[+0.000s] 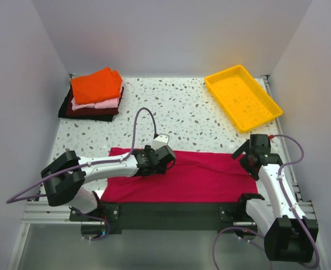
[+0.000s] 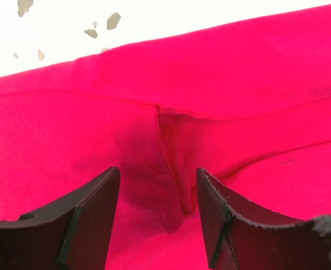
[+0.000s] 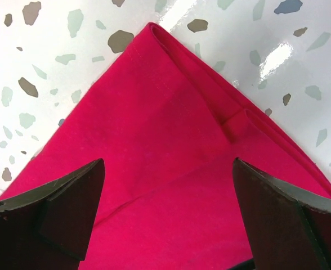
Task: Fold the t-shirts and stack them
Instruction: Fold the tshirt
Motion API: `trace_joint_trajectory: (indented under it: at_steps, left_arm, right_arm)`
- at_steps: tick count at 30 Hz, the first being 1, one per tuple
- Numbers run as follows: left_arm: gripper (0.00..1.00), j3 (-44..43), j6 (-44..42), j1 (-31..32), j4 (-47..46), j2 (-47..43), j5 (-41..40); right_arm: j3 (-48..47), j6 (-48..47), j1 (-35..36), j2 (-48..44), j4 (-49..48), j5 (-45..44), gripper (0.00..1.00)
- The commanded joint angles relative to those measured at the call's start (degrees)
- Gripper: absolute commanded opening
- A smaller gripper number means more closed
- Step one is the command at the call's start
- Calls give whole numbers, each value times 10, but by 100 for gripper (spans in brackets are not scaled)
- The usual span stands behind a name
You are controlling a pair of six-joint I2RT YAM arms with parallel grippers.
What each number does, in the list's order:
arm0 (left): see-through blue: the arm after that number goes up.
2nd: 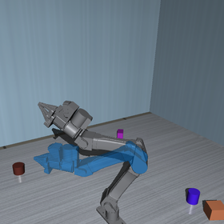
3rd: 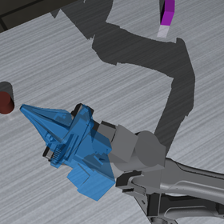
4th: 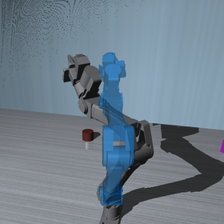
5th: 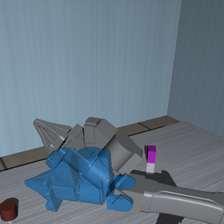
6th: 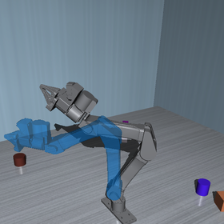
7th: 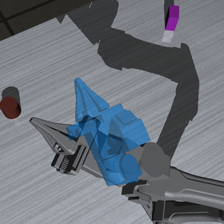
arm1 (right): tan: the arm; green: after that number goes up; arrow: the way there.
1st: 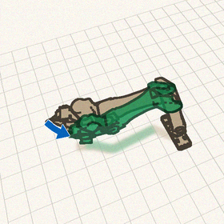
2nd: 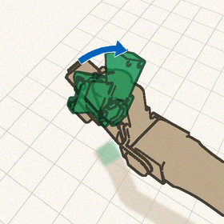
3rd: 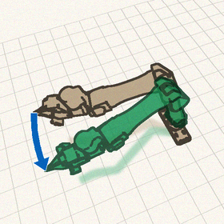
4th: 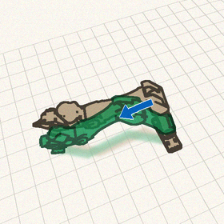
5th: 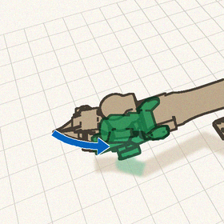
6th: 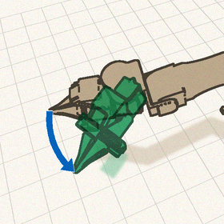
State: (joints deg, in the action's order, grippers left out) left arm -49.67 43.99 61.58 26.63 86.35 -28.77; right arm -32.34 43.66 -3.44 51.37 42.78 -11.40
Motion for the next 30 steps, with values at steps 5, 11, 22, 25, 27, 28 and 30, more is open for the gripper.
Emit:
trace_joint_trajectory:
  at_steps: [5,11,22,25,27,28,30]
  left_arm:
    - [53,9,0,4,-34,4,-2]
    - [43,11,-4,4,-32,11,3]
    - [13,19,-9,4,-28,7,13]
    - [7,22,-12,4,-28,1,17]
    - [0,25,-11,4,-28,-5,22]
    - [0,26,-12,3,-28,-8,29]
    - [0,28,-11,3,-27,-22,43]
  right_arm:
    - [-9,27,-3,2,13,-28,99]
    - [12,42,-4,2,4,-35,99]
    - [24,62,-6,-2,5,-58,99]
    - [29,71,-7,-8,5,-60,99]
    - [31,72,-8,-7,3,-61,98]
    - [31,74,-10,-6,4,-61,99]
    - [32,74,-10,-2,1,-61,99]
